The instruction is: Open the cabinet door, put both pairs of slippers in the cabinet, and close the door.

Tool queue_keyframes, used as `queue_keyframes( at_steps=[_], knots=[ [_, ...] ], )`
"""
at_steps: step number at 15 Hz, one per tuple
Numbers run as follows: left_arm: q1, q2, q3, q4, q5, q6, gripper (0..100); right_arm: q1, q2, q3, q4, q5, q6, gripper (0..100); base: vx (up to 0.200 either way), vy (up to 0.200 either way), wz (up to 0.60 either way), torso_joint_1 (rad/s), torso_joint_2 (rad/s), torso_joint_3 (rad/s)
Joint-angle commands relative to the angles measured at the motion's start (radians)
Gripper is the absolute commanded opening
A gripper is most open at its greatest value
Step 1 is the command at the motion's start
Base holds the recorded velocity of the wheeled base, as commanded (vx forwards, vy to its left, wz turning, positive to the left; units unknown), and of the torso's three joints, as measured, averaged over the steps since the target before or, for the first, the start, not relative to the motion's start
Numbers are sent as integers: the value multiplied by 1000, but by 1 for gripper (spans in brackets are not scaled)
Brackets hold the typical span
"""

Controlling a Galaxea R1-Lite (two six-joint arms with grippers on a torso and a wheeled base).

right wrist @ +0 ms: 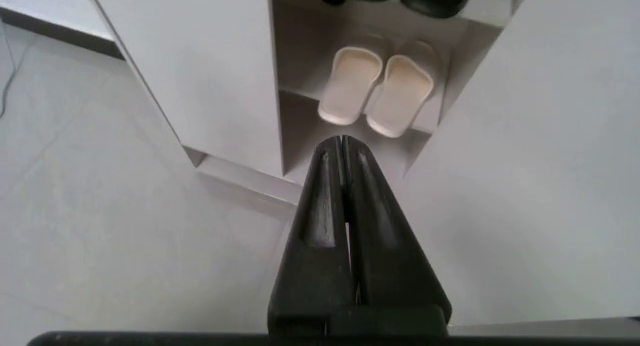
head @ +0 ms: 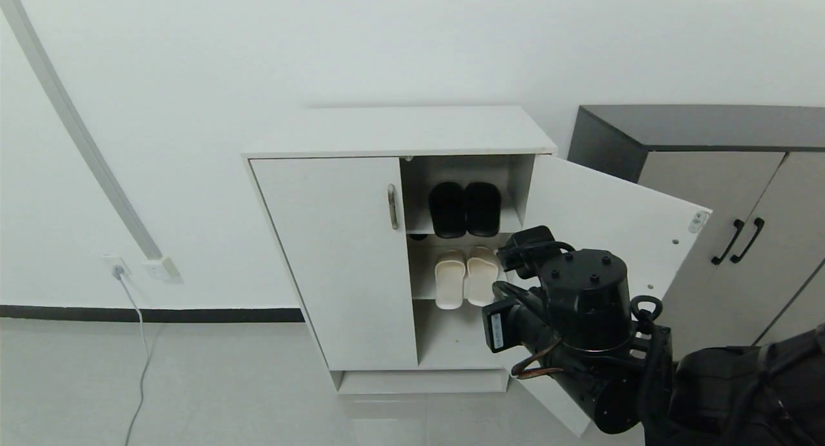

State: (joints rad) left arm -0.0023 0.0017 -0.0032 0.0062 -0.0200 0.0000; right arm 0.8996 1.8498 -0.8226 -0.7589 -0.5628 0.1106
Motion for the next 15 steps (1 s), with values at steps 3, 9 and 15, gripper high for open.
queue_keyframes(
  at_steps=[3,9,15],
  knots=[
    [-1,0,0,0,0,0,0,1,3,6,0,1,0,0,0,0,0,181,-496,-320],
    [1,0,0,0,0,0,0,1,11,8,-2,1,0,0,0,0,0,209,-520,-317],
    [-1,0,0,0,0,0,0,-19,9,6,-2,1,-2,0,0,0,0,250,-575,-329]
  ],
)
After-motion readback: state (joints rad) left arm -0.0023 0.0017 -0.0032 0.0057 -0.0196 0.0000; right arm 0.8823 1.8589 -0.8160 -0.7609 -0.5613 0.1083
